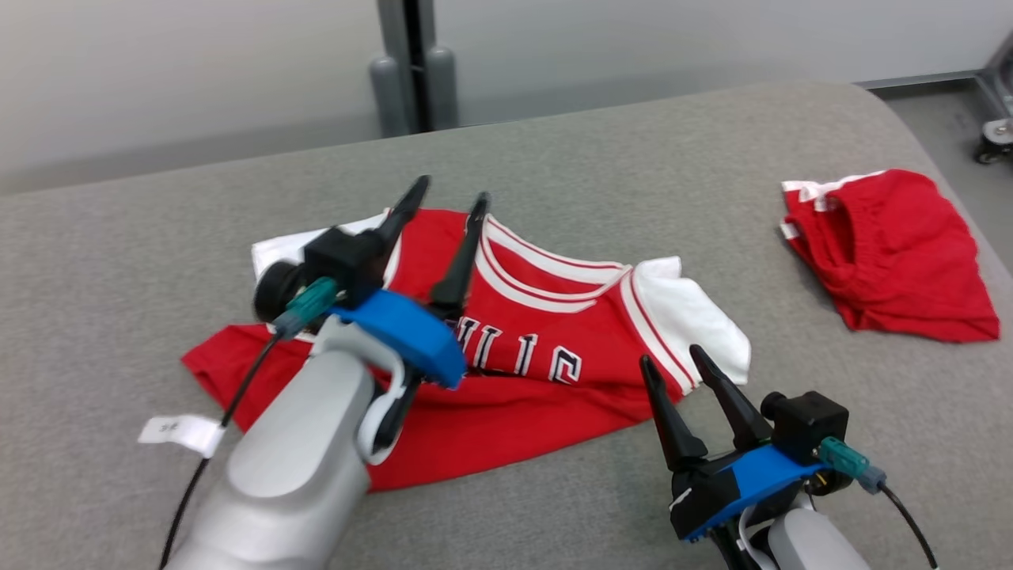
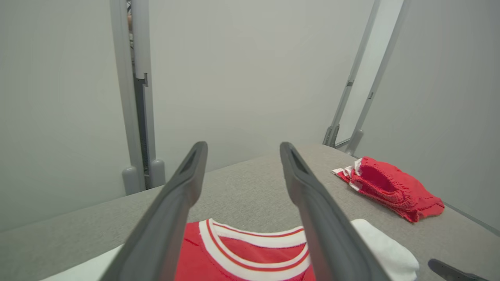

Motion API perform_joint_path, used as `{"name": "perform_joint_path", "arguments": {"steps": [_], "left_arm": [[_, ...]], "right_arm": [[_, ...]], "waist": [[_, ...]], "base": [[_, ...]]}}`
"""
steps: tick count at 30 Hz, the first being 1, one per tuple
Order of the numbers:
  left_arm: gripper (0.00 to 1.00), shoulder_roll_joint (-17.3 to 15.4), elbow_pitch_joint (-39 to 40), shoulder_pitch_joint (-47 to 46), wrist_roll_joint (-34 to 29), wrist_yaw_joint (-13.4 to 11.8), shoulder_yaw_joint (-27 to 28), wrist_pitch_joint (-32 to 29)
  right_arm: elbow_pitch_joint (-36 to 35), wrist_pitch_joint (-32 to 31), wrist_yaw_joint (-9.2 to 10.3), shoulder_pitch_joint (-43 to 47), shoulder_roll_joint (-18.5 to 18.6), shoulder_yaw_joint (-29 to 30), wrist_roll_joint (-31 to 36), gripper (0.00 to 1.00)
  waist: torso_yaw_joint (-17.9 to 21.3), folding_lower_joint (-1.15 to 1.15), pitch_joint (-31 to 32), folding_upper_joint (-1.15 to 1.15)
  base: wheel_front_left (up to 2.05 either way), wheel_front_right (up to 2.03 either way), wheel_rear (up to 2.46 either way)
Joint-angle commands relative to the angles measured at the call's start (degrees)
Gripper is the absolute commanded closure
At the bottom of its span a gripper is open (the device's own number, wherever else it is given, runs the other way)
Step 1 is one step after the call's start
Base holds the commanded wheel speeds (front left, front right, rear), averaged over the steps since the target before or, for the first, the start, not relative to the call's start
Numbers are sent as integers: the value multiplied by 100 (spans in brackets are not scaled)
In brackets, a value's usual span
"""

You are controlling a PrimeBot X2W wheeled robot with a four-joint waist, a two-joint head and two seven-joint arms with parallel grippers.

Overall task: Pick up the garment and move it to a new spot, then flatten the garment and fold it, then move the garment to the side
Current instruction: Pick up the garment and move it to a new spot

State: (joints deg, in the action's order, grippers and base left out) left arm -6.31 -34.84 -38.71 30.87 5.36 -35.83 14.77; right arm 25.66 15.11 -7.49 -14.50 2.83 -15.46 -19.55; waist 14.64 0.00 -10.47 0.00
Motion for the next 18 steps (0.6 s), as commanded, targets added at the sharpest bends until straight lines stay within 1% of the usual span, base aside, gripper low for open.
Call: {"name": "perform_joint_path", "arguments": {"steps": [1,3,7,10,13,18], "left_arm": [[0,-105,-1,157,38,-40,154,38],[0,-222,181,413,-16,-113,469,46],[0,-392,661,1223,-216,-268,1246,43],[0,-391,934,1845,-411,-249,1688,45],[0,-309,1104,2455,-586,-196,2110,45],[0,-25,1260,3329,-817,-83,2651,41]], "right_arm": [[6,4,0,39,18,61,63,0],[22,4,0,56,16,134,111,0],[45,3,0,114,16,248,161,0],[64,4,0,161,16,355,201,0],[119,3,0,313,18,433,145,0],[210,3,0,496,18,500,109,0]], "waist": [[-146,0,-15,0],[-292,0,31,0],[-530,0,133,0],[-707,0,230,0],[-841,0,377,0],[-941,0,589,0]], "base": [[0,0,0],[0,0,0],[0,0,0],[0,0,0],[0,0,0],[0,0,0]]}}
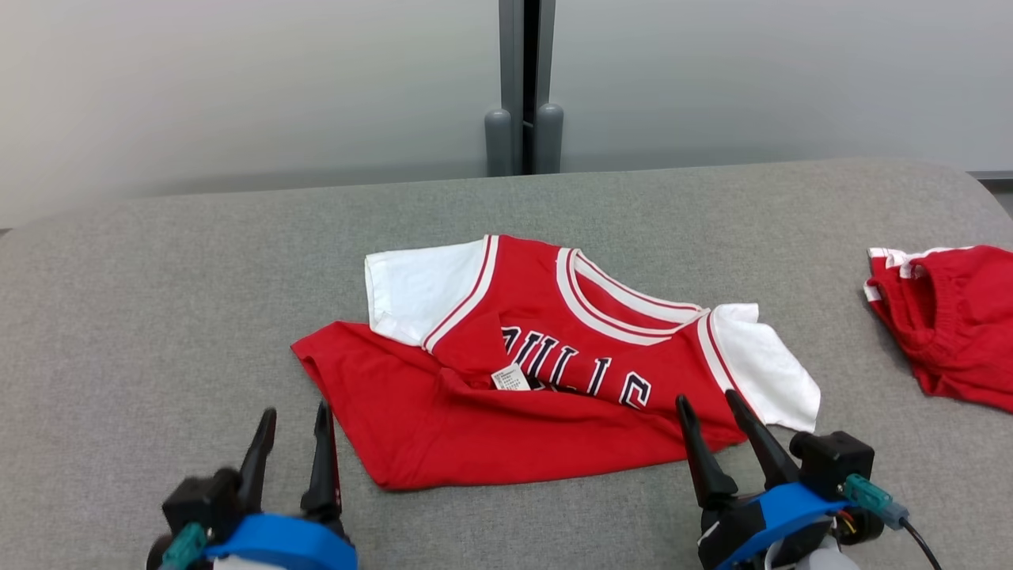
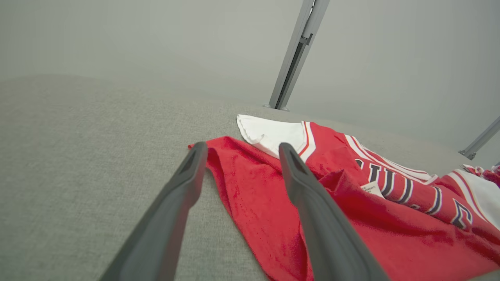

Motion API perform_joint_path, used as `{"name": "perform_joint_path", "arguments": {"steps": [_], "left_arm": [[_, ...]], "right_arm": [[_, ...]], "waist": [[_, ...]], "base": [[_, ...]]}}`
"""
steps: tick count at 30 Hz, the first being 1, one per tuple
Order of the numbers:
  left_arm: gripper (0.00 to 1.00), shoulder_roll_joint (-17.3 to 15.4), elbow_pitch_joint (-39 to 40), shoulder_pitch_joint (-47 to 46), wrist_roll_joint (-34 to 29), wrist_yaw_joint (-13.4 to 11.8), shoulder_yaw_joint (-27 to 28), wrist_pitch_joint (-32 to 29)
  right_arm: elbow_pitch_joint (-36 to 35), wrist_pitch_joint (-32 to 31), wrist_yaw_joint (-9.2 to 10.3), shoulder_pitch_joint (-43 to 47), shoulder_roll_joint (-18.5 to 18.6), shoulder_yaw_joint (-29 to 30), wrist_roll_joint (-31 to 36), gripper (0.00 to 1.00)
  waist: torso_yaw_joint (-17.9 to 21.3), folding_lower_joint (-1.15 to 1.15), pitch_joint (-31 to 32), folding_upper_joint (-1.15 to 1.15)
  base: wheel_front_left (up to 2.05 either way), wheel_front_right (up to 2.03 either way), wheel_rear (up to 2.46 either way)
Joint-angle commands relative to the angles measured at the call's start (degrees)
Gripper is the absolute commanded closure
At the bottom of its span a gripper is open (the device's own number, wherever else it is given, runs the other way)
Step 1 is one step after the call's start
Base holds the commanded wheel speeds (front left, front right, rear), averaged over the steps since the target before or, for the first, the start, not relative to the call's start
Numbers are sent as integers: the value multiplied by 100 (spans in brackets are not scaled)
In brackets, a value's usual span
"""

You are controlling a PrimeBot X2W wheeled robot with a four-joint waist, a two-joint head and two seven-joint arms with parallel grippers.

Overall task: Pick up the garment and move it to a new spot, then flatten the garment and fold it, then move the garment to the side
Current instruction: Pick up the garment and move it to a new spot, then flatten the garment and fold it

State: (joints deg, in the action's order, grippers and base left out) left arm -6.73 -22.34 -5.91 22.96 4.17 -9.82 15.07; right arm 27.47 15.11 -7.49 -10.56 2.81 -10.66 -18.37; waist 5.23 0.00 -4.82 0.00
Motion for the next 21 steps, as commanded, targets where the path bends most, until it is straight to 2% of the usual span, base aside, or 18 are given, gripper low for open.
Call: {"name": "perform_joint_path", "arguments": {"steps": [1,6,12,15,21], "left_arm": [[0,81,-5,175,-50,51,130,13],[0,281,15,430,-202,169,311,13],[0,354,-197,165,-190,295,212,13],[0,372,-419,-125,61,336,-107,13],[0,367,-853,-912,849,334,-1093,-216]], "right_arm": [[37,4,0,130,20,28,-7,0],[54,4,0,206,19,42,5,0],[15,4,0,104,20,18,37,0],[-10,4,0,47,20,-17,29,0],[-26,4,0,-28,18,-64,59,0]], "waist": [[-10,0,55,0],[-44,0,112,0],[-7,0,-6,0],[38,0,-123,0],[131,0,-380,0]], "base": [[0,0,0],[0,0,0],[0,0,0],[0,0,0],[0,0,0]]}}
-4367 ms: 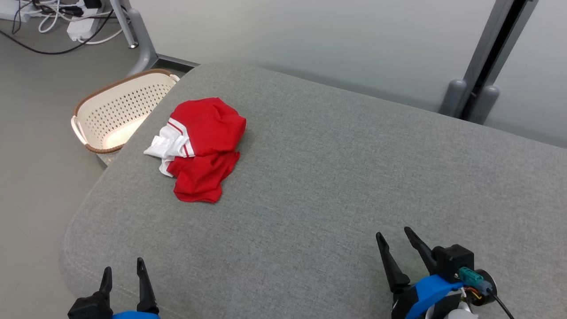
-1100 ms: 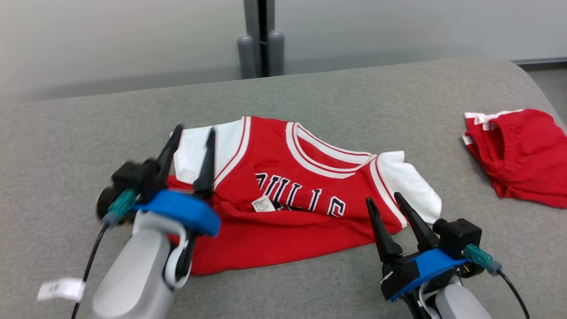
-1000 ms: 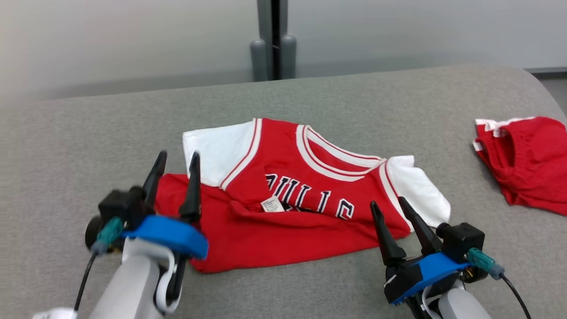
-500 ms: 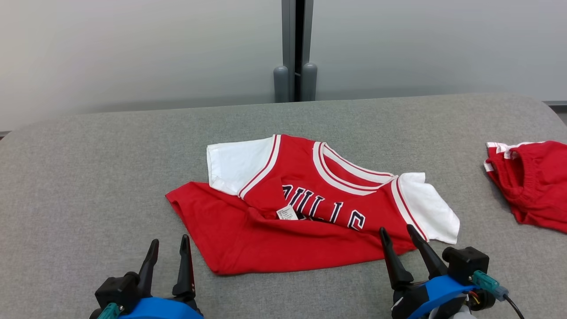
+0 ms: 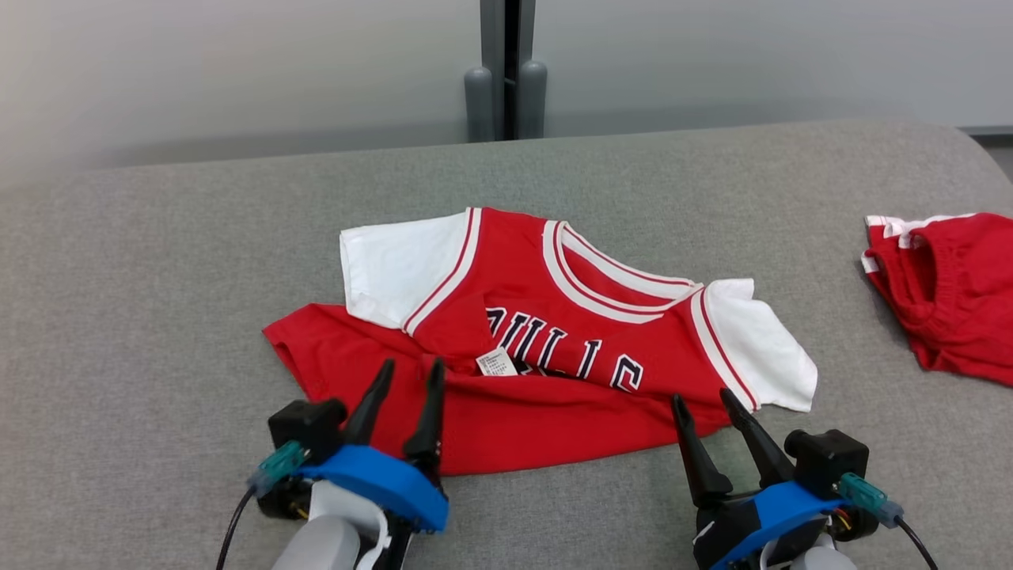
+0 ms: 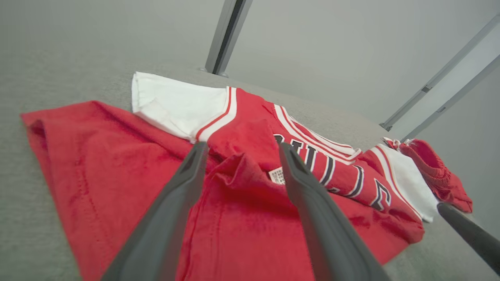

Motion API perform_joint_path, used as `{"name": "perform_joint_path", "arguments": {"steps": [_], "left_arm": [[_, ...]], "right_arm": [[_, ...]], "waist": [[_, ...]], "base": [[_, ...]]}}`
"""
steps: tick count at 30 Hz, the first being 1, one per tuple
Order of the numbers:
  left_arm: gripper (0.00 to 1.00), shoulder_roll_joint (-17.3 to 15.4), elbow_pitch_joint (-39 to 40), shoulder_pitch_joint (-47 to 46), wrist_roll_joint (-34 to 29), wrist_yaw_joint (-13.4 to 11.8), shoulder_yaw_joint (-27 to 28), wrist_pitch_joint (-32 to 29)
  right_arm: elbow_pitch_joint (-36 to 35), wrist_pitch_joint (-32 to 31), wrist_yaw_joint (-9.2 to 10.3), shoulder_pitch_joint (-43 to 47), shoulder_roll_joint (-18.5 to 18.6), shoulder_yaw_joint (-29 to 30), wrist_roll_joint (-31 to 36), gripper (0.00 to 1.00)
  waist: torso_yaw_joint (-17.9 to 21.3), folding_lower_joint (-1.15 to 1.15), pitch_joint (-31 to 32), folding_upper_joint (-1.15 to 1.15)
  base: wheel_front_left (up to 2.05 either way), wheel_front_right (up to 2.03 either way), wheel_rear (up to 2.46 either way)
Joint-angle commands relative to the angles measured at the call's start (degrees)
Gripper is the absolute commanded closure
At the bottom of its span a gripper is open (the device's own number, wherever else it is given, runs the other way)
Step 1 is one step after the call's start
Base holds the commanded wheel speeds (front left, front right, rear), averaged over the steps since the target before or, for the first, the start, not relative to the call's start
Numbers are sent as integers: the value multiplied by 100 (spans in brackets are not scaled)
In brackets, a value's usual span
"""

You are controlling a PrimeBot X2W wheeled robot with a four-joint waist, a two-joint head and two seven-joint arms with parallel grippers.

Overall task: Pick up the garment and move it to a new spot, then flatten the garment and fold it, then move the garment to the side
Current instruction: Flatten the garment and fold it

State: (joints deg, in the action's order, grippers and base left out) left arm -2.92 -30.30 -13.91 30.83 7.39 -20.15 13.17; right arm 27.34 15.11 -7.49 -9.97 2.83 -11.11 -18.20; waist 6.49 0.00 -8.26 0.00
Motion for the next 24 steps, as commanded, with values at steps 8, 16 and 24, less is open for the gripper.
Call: {"name": "perform_joint_path", "arguments": {"steps": [8,16,24], "left_arm": [[0,-98,-666,-746,678,14,-581,-234],[100,-186,-1014,-922,868,15,-912,-38],[100,-280,-810,-802,806,15,-910,185]], "right_arm": [[-28,4,0,-179,16,-106,12,0],[-20,4,0,-222,16,-57,45,0],[13,4,0,-56,16,154,27,0]], "waist": [[147,0,-227,0],[134,0,-239,0],[-210,0,134,0]], "base": [[0,0,0],[0,0,0],[0,0,0]]}}
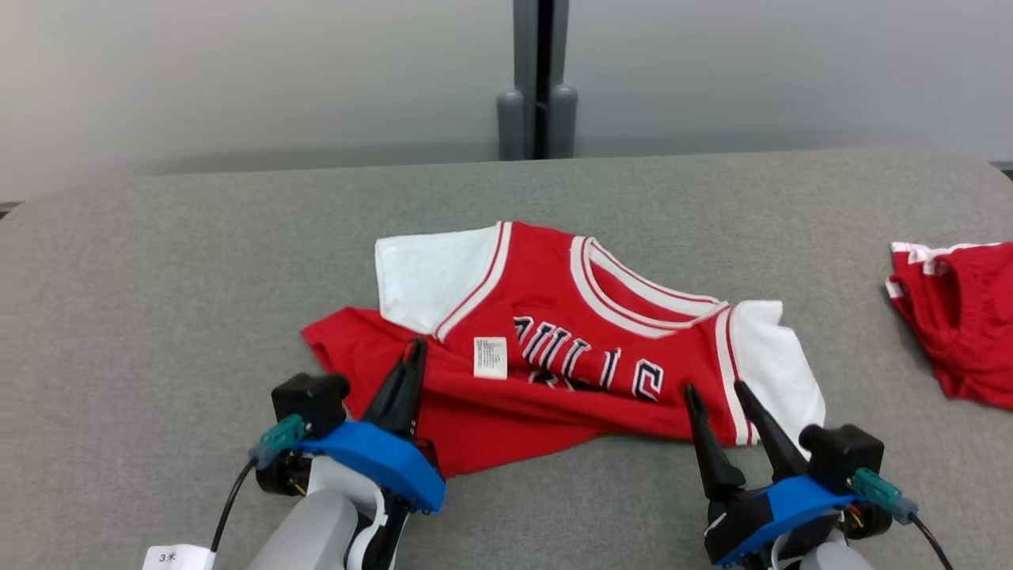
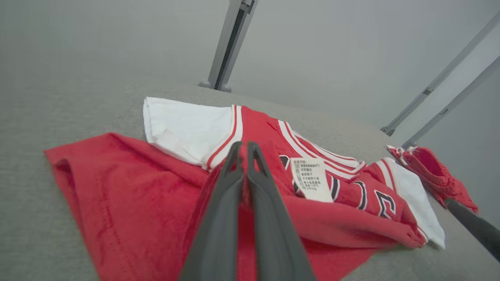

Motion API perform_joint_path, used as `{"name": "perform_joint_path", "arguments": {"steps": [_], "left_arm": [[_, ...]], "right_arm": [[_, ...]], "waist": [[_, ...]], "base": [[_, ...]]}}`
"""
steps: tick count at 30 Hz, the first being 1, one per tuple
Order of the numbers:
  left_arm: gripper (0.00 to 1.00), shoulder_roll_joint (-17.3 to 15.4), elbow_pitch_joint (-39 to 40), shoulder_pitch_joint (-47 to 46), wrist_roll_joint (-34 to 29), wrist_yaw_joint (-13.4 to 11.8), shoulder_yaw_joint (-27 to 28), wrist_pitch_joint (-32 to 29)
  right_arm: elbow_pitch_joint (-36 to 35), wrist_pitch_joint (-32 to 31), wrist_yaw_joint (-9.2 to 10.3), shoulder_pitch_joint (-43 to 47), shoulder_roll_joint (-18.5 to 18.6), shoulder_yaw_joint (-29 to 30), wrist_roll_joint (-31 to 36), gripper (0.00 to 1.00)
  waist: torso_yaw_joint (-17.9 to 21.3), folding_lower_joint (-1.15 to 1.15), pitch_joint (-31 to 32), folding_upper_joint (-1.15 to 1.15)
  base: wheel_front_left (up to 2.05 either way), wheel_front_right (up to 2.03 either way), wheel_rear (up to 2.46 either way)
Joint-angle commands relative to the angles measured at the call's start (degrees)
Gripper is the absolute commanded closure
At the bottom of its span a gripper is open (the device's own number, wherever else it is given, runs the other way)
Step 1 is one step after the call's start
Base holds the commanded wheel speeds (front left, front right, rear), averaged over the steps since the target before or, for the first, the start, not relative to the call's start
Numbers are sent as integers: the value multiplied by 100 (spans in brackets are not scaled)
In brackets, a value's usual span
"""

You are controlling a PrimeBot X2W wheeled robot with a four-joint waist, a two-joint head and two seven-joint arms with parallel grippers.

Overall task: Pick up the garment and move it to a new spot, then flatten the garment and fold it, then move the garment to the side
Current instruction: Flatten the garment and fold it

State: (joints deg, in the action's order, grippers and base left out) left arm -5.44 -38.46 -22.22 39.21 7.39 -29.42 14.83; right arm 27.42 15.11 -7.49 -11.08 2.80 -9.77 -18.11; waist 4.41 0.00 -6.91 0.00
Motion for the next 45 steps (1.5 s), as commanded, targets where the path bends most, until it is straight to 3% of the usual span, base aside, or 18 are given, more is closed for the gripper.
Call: {"name": "perform_joint_path", "arguments": {"steps": [1,11,16,22,23,24,25,32,45], "left_arm": [[100,-75,199,158,-104,15,68,37],[100,-188,1109,1228,-606,-114,690,40],[100,-283,1056,1698,-875,-246,1106,42],[99,-176,1064,1861,-1317,-358,1783,42],[70,-147,1110,1870,-1408,-383,1921,42],[29,-107,1112,1916,-1496,-391,2015,42],[0,-73,1128,1941,-1600,-383,2106,42],[0,110,1432,2103,-2311,-483,2674,42],[0,249,1450,2242,-2817,-255,2791,38]], "right_arm": [[21,4,0,119,20,53,-2,0],[77,4,0,446,22,184,-2,0],[62,4,0,463,22,138,6,0],[12,4,0,424,22,76,70,0],[-13,4,0,420,21,75,91,0],[-41,4,0,424,21,80,107,0],[-100,4,0,425,21,100,142,0],[-555,4,0,531,19,293,358,0],[-610,4,0,581,19,372,509,0]], "waist": [[-144,0,136,0],[-750,0,669,0],[-828,0,708,0],[-740,0,689,0],[-714,0,687,0],[-685,0,686,0],[-655,0,682,0],[-507,0,643,0],[-443,0,618,0]], "base": [[0,0,0],[0,0,0],[0,0,0],[0,0,0],[0,0,0],[0,0,0],[0,0,0],[0,0,0],[0,0,0]]}}
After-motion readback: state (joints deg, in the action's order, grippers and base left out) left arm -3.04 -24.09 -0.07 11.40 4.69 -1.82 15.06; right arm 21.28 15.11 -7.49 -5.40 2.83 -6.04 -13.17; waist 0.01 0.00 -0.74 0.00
